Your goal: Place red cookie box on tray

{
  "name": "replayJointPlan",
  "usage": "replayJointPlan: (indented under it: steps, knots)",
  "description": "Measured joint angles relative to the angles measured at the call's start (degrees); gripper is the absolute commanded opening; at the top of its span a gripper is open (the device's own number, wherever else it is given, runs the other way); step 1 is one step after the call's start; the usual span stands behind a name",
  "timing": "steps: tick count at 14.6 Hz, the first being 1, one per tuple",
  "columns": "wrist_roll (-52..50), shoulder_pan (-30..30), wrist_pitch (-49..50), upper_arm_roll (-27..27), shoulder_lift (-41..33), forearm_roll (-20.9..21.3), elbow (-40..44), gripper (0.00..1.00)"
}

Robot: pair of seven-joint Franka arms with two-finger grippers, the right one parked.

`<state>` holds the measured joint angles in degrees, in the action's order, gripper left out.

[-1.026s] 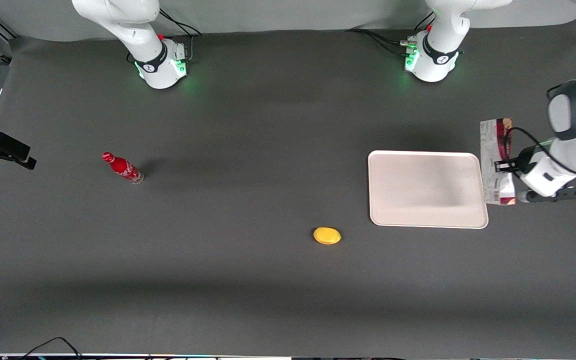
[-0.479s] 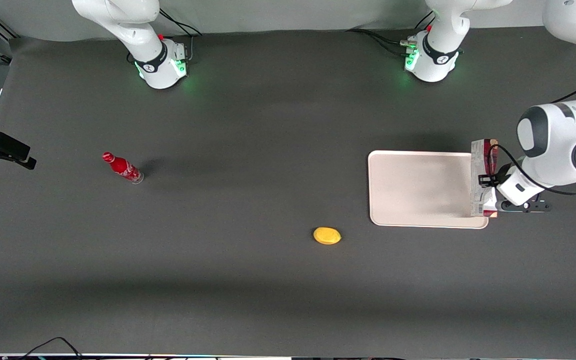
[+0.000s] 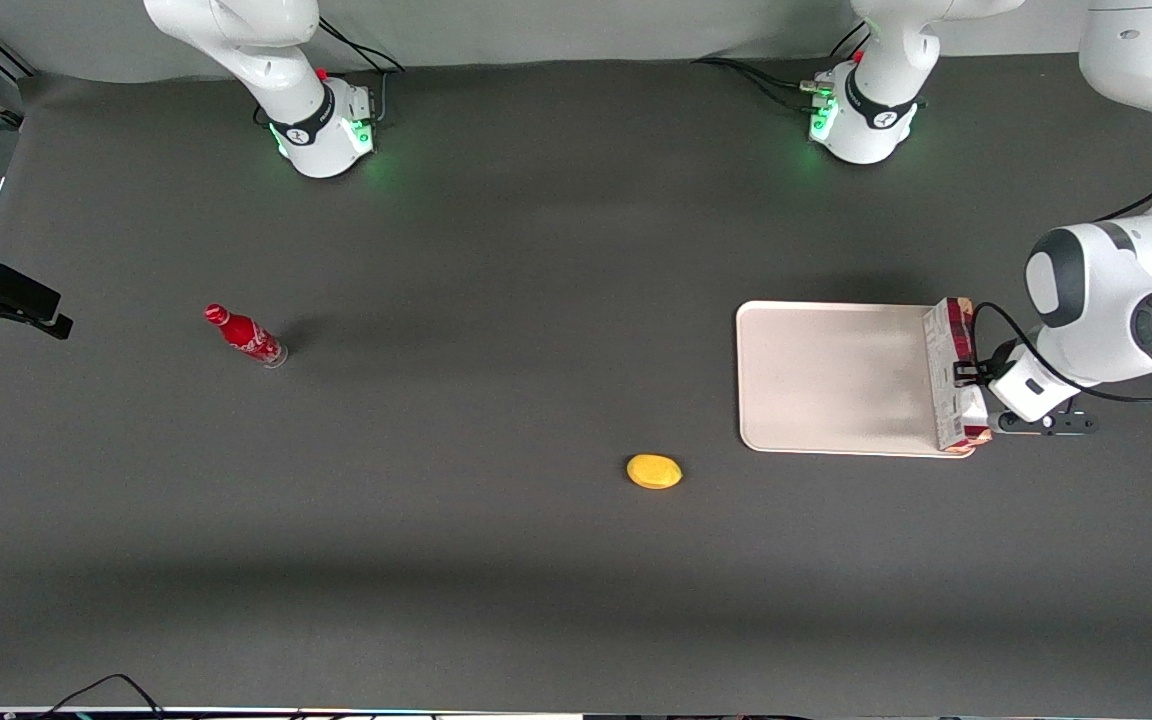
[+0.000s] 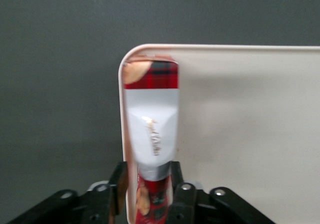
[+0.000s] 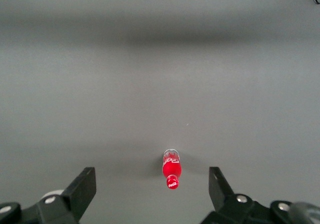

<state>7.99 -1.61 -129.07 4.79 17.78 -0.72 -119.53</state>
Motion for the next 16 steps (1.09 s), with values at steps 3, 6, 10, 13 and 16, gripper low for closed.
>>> replayJointPlan:
  steps: [3, 6, 10, 13, 16]
  knots:
    - [0.1, 0.0, 11.2, -0.1, -2.4, 0.0, 7.6, 1.0]
    - [0.0, 0.1, 27.1, -0.3, -6.8, -0.1, 18.7, 1.0]
    - [0.0, 0.2, 44.9, -1.0, -10.2, -0.1, 33.4, 1.0]
    - [-1.8, 0.3, 50.0, -3.1, -11.9, -0.1, 39.4, 1.0]
    - [-3.5, 0.5, 50.4, -4.8, -12.6, -0.1, 42.1, 1.0]
